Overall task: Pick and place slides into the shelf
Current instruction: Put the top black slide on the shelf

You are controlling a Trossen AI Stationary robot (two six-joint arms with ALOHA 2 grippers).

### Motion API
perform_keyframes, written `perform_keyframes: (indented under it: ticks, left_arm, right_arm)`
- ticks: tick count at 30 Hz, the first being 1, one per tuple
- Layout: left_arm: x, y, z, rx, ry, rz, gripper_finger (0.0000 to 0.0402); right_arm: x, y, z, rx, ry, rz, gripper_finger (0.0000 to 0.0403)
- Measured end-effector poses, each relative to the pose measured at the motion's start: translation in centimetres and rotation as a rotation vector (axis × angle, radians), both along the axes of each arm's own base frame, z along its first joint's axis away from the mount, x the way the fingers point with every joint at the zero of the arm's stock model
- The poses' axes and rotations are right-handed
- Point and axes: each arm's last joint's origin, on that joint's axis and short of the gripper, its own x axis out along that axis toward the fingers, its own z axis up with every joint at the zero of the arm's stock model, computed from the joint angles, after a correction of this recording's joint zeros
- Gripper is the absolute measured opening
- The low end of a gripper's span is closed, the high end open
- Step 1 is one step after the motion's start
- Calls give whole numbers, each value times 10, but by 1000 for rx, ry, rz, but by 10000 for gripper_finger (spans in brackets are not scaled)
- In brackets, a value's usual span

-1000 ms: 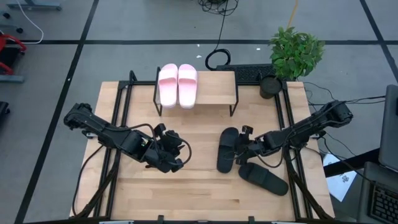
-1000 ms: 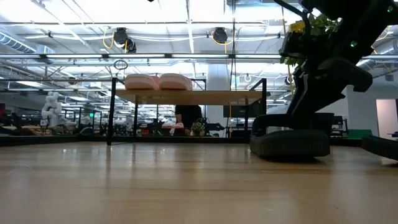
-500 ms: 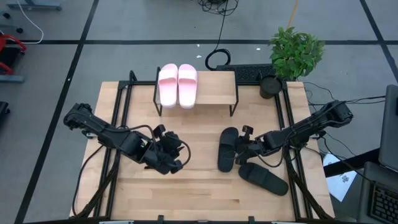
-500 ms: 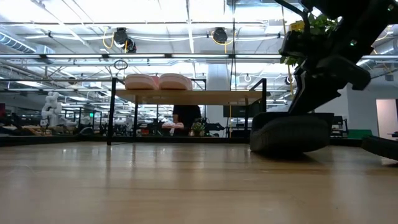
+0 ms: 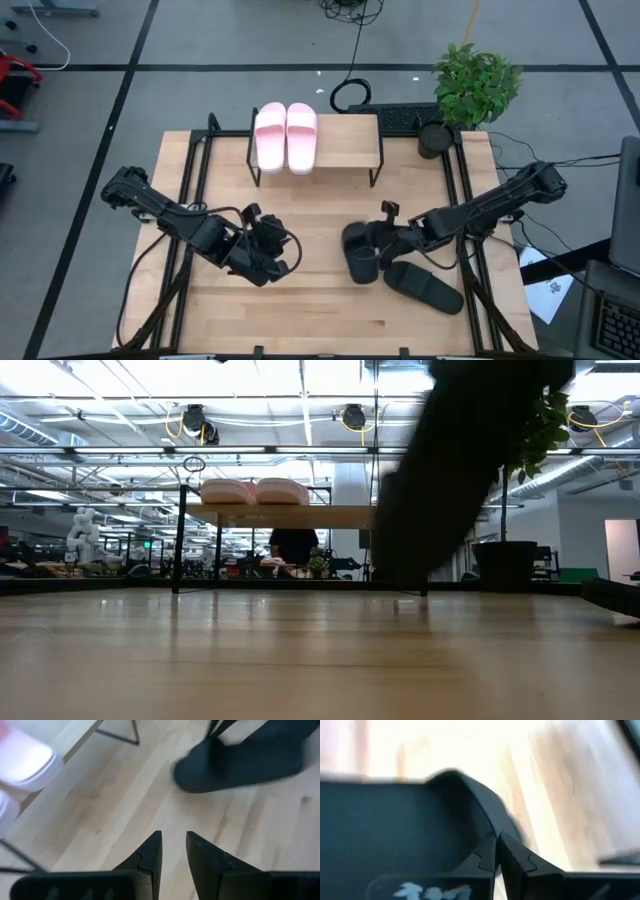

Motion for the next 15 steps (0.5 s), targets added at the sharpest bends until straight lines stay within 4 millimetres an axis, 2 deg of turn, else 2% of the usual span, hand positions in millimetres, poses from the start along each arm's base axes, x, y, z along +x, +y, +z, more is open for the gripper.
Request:
perform_keyframes:
  ticks: [7, 11, 15]
  left_arm:
    - [-14, 4, -6, 21, 109, 73, 88]
    - [-22, 3, -8, 34, 153, 103, 88]
    - [-27, 2, -8, 38, 169, 119, 88]
  right_arm:
    - [8, 14, 97, -178, -121, 58, 1]
    - [8, 2, 131, -348, -149, 25, 1]
    - [18, -24, 150, -471, -168, -24, 1]
